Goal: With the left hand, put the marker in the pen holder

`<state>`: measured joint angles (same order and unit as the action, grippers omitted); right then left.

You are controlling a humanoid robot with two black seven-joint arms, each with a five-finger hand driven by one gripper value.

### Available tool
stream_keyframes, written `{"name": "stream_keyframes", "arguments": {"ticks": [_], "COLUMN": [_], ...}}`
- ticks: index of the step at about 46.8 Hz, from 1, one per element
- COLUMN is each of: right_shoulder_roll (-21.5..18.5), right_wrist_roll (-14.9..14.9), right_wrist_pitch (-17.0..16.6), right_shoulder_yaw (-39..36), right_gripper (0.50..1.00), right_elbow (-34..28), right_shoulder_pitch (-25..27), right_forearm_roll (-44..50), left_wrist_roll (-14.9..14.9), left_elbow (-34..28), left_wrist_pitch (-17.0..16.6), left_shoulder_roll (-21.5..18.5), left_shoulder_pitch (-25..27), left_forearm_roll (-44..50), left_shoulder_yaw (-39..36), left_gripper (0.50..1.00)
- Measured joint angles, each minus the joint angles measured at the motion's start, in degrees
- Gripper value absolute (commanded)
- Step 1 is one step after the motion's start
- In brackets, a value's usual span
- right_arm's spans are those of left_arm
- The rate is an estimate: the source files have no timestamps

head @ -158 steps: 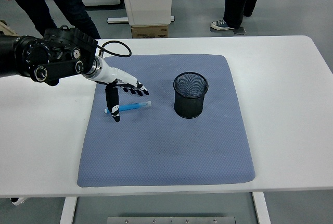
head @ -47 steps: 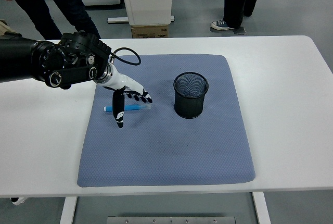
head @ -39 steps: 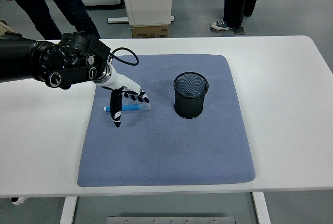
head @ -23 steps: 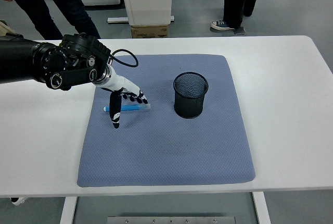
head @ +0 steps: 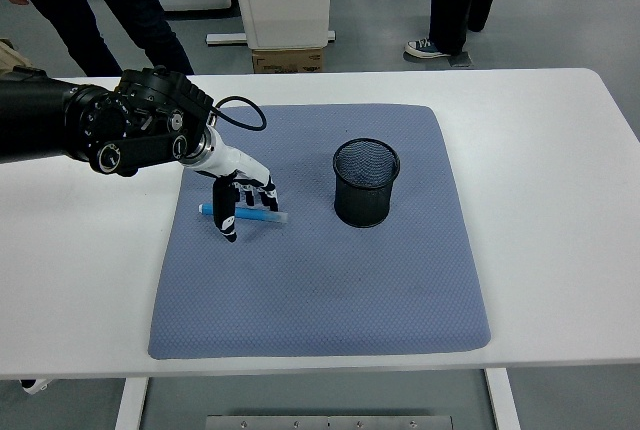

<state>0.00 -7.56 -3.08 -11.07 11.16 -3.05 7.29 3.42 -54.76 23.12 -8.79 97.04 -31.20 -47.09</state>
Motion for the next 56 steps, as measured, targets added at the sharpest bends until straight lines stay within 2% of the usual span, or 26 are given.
{"name": "stream_keyframes", "arguments": {"ticks": [8,20,49,56], "right_shoulder_roll": [0.00,0.00,0.00,0.00], "right_wrist_roll": [0.00,0.00,0.00,0.00], "right_wrist_pitch": [0.00,0.00,0.00,0.00], "right_shoulder_yaw": [0.00,0.00,0.00,0.00], "right_gripper": [1.000,1.000,1.000,1.000], "right_elbow": [0.00,0.00,0.00,0.00], "right_shoulder_pitch": [-0.01,-0.01,0.01,-0.01], "right_forearm_roll": [0.00,0.00,0.00,0.00], "left_wrist_roll": [0.00,0.09,0.10,0.06], "left_elbow": [0.00,-0.04,-4.24,-4.24], "left_wrist_pitch": [-0.07,-0.88,-8.35,-9.21], "left_shoulder_roll": [0.07,0.58,0.89,0.98], "left_shoulder_pitch": [-0.07,-0.27,0.15,0.15], "left_forearm_roll": [-0.05,-2.61,-6.80,-6.86], "left_shoulder_yaw": [0.00,-0.01,-0.68,-1.36], "left_gripper": [0.760,0.692,0.692,0.657]}}
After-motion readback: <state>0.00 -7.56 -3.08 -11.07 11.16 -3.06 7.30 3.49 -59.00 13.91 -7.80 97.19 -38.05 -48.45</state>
